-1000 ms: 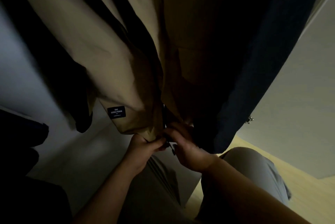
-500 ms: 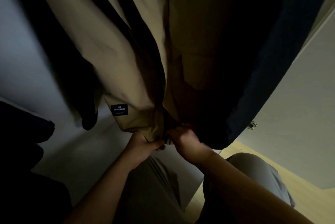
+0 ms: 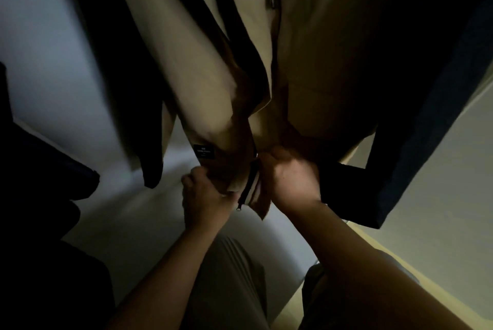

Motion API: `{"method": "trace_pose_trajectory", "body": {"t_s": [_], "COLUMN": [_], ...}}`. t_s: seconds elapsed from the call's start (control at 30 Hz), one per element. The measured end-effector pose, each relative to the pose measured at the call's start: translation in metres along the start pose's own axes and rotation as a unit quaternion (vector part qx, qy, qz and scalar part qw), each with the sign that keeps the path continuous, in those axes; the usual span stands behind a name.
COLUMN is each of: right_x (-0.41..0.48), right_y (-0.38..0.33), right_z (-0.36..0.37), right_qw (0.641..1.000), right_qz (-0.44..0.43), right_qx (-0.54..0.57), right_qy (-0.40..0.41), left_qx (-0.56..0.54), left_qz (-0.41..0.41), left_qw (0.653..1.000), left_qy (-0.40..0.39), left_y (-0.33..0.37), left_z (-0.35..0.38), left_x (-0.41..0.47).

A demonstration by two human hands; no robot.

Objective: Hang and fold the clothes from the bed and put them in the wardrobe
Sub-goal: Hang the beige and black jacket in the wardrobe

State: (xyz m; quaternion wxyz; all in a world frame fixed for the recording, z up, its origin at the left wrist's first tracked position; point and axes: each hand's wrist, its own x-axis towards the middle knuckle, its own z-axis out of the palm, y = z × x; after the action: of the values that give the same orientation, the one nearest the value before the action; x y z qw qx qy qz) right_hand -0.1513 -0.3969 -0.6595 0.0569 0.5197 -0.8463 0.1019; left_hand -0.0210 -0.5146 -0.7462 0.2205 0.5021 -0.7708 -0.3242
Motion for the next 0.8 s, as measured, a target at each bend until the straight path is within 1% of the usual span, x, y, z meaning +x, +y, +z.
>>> {"method": "trace_pose_trajectory", "body": {"t_s": [0.03, 0.07, 0.1, 0.13, 0.17, 0.23, 0.27, 0.33, 0.37, 0.4, 0.47, 0.5, 0.53, 0.57, 0.63, 0.7, 0.73, 0.77, 0.8], "right_x": [0.001, 0.001, 0.002, 0.003, 0.004, 0.002, 0.001, 0.002, 0.006, 0.01, 0.024, 0.03, 0.035, 0.038, 0.039, 0.038, 0.038, 0.038, 0.039], "right_y": [-0.002, -0.004, -0.006, -0.009, -0.01, -0.014, -0.015, -0.018, -0.019, -0.019, -0.018, -0.018, -0.018, -0.018, -0.016, -0.013, -0.012, -0.012, -0.011], "right_z": [-0.002, -0.002, -0.003, -0.003, -0.002, -0.001, -0.001, -0.009, -0.017, -0.027, -0.054, -0.068, -0.08, -0.088, -0.095, -0.095, -0.095, -0.095, -0.096], "right_qw": [0.999, 0.997, 0.996, 0.995, 0.994, 0.993, 0.991, 0.988, 0.985, 0.981, 0.963, 0.953, 0.947, 0.944, 0.947, 0.951, 0.951, 0.952, 0.954], "right_qz": [-0.023, -0.04, -0.05, -0.059, -0.07, -0.09, -0.099, -0.115, -0.124, -0.13, -0.123, -0.115, -0.11, -0.108, -0.104, -0.108, -0.108, -0.105, -0.099], "right_qx": [-0.023, -0.043, -0.053, -0.06, -0.065, -0.073, -0.079, -0.089, -0.095, -0.099, -0.091, -0.083, -0.078, -0.078, -0.081, -0.076, -0.072, -0.068, -0.064], "right_qy": [0.026, 0.047, 0.055, 0.052, 0.047, 0.034, 0.035, 0.051, 0.071, 0.11, 0.223, 0.268, 0.293, 0.301, 0.293, 0.281, 0.28, 0.278, 0.274], "left_qx": [0.002, -0.008, -0.019, -0.032, -0.043, -0.042, -0.038, -0.049, -0.039, -0.012, 0.044, 0.055, 0.059, 0.063, 0.048, -0.026, -0.039, -0.006, 0.052], "left_qz": [0.074, 0.139, 0.177, 0.189, 0.181, 0.162, 0.162, 0.156, 0.155, 0.157, 0.149, 0.141, 0.135, 0.144, 0.191, 0.241, 0.269, 0.301, 0.33], "left_qw": [0.997, 0.99, 0.984, 0.982, 0.982, 0.985, 0.986, 0.986, 0.986, 0.986, 0.987, 0.987, 0.987, 0.985, 0.979, 0.97, 0.962, 0.953, 0.94], "left_qy": [0.035, 0.037, 0.017, -0.008, -0.026, -0.031, -0.025, -0.042, -0.049, -0.049, -0.05, -0.057, -0.068, -0.069, -0.054, -0.002, 0.025, 0.047, 0.065], "left_y": [0.003, 0.006, 0.009, 0.01, 0.012, 0.012, 0.012, 0.013, 0.012, 0.01, 0.011, 0.013, 0.017, 0.026, 0.049, 0.078, 0.091, 0.103, 0.112], "left_z": [-0.001, 0.001, 0.003, 0.006, 0.008, 0.014, 0.018, 0.024, 0.026, 0.027, 0.025, 0.022, 0.018, 0.012, -0.001, -0.018, -0.024, -0.03, -0.032], "left_x": [-0.005, -0.009, -0.009, -0.007, -0.004, 0.005, 0.008, 0.008, 0.009, 0.011, 0.018, 0.022, 0.027, 0.031, 0.039, 0.047, 0.052, 0.057, 0.062]}}
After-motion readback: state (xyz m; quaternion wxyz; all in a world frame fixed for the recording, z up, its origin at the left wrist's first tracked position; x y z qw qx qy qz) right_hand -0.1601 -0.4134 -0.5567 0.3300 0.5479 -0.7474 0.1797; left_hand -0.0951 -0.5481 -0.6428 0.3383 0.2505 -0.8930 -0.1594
